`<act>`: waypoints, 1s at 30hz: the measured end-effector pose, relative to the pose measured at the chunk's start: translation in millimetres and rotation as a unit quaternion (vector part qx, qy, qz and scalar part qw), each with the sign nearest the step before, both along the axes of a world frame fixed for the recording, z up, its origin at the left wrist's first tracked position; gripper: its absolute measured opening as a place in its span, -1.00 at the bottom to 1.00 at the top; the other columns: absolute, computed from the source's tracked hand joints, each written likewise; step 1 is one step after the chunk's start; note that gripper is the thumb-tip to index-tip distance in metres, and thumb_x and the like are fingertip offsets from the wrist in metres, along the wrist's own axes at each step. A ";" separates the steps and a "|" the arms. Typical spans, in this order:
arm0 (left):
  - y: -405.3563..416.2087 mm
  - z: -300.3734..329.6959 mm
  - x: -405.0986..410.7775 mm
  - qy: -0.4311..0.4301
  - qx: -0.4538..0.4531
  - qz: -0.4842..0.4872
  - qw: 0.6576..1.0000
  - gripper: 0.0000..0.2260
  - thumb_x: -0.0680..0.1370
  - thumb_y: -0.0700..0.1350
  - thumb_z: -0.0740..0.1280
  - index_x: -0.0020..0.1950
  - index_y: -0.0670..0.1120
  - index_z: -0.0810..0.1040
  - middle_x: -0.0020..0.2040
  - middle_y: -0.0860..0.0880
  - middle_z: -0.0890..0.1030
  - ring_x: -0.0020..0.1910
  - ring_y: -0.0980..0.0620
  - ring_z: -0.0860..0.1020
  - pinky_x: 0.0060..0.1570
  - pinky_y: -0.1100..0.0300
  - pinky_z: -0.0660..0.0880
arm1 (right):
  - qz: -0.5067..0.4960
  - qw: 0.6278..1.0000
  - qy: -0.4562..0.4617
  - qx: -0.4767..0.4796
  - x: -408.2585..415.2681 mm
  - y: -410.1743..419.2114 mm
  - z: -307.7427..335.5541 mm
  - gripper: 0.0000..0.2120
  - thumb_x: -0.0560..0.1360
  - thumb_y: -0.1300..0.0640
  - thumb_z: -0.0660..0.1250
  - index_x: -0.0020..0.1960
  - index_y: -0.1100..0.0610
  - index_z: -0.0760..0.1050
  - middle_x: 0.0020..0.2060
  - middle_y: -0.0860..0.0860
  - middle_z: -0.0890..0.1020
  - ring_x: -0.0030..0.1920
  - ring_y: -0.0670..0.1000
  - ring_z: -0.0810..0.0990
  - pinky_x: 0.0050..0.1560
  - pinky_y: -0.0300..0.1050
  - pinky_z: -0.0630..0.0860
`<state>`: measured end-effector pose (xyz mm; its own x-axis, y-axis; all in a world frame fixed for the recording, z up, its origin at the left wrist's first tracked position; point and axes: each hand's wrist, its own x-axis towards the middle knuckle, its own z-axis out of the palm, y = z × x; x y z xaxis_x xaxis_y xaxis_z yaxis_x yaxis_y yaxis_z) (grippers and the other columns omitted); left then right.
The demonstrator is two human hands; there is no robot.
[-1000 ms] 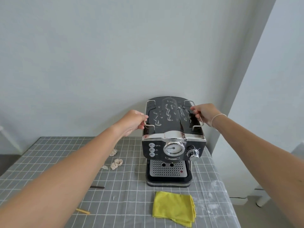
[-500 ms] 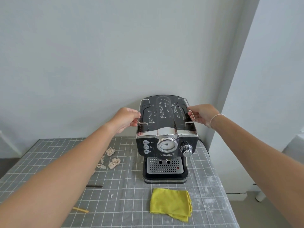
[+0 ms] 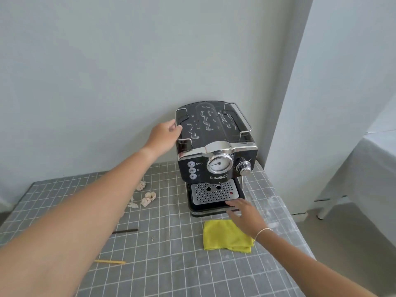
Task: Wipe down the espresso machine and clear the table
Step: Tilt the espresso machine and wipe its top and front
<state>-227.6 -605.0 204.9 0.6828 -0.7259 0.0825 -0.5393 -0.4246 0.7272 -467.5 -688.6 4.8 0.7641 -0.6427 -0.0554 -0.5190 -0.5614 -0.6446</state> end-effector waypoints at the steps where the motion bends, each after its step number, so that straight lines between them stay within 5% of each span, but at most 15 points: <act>1: 0.4 -1.5 1.3 0.001 0.002 -0.007 1.000 -0.56 0.58 0.00 0.14 0.42 -0.14 0.30 0.34 -0.13 0.46 0.33 -0.07 0.41 0.30 0.18 0.27 | 0.059 0.997 0.037 -0.035 1.4 6.2 -9.4 -0.61 0.50 -0.03 0.25 0.32 -0.01 0.41 0.27 -0.03 0.49 0.26 -0.02 0.45 0.28 -0.16 0.35; 5: 0.6 -5.2 3.2 0.000 -0.012 -0.012 1.000 -0.55 0.59 -0.01 0.12 0.45 -0.15 0.25 0.37 -0.13 0.42 0.35 -0.03 0.38 0.22 0.27 0.24 | 0.226 0.951 0.180 -0.114 7.1 21.0 -43.7 -0.33 0.41 -0.28 0.20 0.46 -0.15 0.11 0.49 -0.10 0.14 0.49 -0.02 0.05 0.48 -0.02 -0.03; 9: -1.1 -9.3 6.5 0.002 -0.018 -0.023 1.000 -0.59 0.59 -0.02 0.11 0.41 -0.14 0.32 0.33 -0.15 0.47 0.31 -0.04 0.42 0.22 0.25 0.27 | 0.268 0.920 0.222 -0.180 9.9 22.8 -65.1 -0.26 0.41 -0.36 0.08 0.48 -0.18 -0.11 0.53 -0.07 -0.05 0.52 0.00 -0.11 0.49 0.06 -0.19; 11: -2.3 -14.9 11.5 -0.001 -0.026 -0.019 0.999 -0.77 0.59 -0.03 0.11 0.14 0.02 0.50 0.06 -0.01 0.59 0.06 0.09 0.53 0.09 0.30 0.33 | 0.278 0.913 0.216 -0.207 8.1 21.8 -69.6 -0.32 0.44 -0.36 -0.05 0.48 -0.19 -0.13 0.53 -0.04 -0.06 0.52 0.04 -0.11 0.48 0.10 -0.21; 13: -3.7 -15.8 12.3 -0.017 -0.030 -0.012 0.999 -0.78 0.59 -0.04 0.11 -0.25 0.17 0.29 -0.28 0.19 0.35 -0.28 0.30 0.34 -0.21 0.52 0.28 | 0.277 0.910 0.202 -0.232 5.6 23.2 -72.1 -0.40 0.47 -0.32 -0.16 0.48 -0.20 -0.12 0.53 -0.02 -0.04 0.52 0.09 -0.09 0.46 0.16 -0.21; 16: -2.3 -12.2 6.6 -0.014 -0.031 -0.013 0.999 -0.71 0.59 -0.04 0.10 -0.31 0.15 0.13 -0.33 0.19 0.21 -0.35 0.29 0.21 -0.35 0.49 0.21 | 0.259 0.922 0.195 -0.214 5.4 26.2 -71.2 -0.52 0.57 -0.18 -0.12 0.47 -0.20 -0.05 0.53 -0.05 -0.01 0.52 0.04 -0.08 0.48 0.08 -0.19; 19: -1.3 -11.2 7.3 -0.027 -0.035 -0.022 0.999 -0.75 0.59 -0.04 0.10 -0.28 0.16 0.22 -0.33 0.19 0.21 -0.33 0.27 0.23 -0.37 0.50 0.20 | 0.226 0.949 0.159 -0.154 7.0 28.0 -64.5 -0.59 0.61 -0.06 -0.03 0.46 -0.13 0.13 0.50 -0.08 0.14 0.51 -0.03 0.05 0.50 -0.04 -0.09; 21: -1.4 -13.7 8.7 -0.016 -0.040 -0.035 0.998 -0.84 0.59 -0.05 0.10 -0.14 0.11 0.40 -0.29 0.12 0.33 -0.23 0.12 0.32 -0.35 0.40 0.23 | 0.177 0.975 0.099 -0.087 3.9 28.2 -55.2 -0.62 0.61 0.01 0.04 0.41 -0.04 0.26 0.40 -0.02 0.37 0.40 -0.01 0.32 0.41 -0.19 0.13; 23: -2.6 -14.2 7.8 -0.009 -0.039 -0.049 0.998 -0.86 0.59 -0.04 0.09 -0.11 0.08 0.41 -0.21 -0.04 0.41 -0.18 0.04 0.35 -0.24 0.24 0.25 | 0.093 0.995 0.034 0.002 -1.3 25.7 -42.3 -0.66 0.60 0.08 0.11 0.36 0.04 0.34 0.07 0.08 0.61 -0.01 0.01 0.58 -0.02 -0.36 0.39; 25: -2.2 -14.8 9.4 -0.009 -0.054 -0.052 0.997 -0.87 0.60 -0.04 0.09 -0.10 0.08 0.39 -0.16 0.01 0.43 -0.17 0.09 0.37 -0.09 0.21 0.26 | -0.017 0.993 -0.048 0.110 -9.5 22.8 -28.6 -0.67 0.59 0.08 0.14 0.33 0.04 0.37 -0.18 0.01 0.61 -0.30 -0.07 0.52 -0.31 -0.37 0.38; 27: 2.6 -17.3 7.5 -0.008 -0.050 -0.046 0.998 -0.82 0.60 -0.04 0.09 0.08 0.06 0.47 -0.06 0.15 0.42 -0.07 0.16 0.35 -0.01 0.27 0.26 | -0.149 0.953 -0.141 0.223 -21.0 19.2 -14.3 -0.69 0.57 -0.01 0.15 0.30 -0.02 0.38 -0.06 0.03 0.59 -0.18 -0.04 0.55 -0.19 -0.19 0.50; 30: 3.1 -24.4 8.4 0.000 -0.024 -0.041 0.999 -0.77 0.60 -0.04 0.08 -0.25 0.18 0.24 -0.26 0.22 0.28 -0.20 0.13 0.31 -0.26 0.41 0.20 | -0.272 0.853 -0.250 0.369 -24.3 -6.5 24.3 -0.64 0.55 -0.14 0.13 0.32 -0.10 0.32 0.07 0.07 0.54 0.01 0.14 0.56 0.00 0.10 0.55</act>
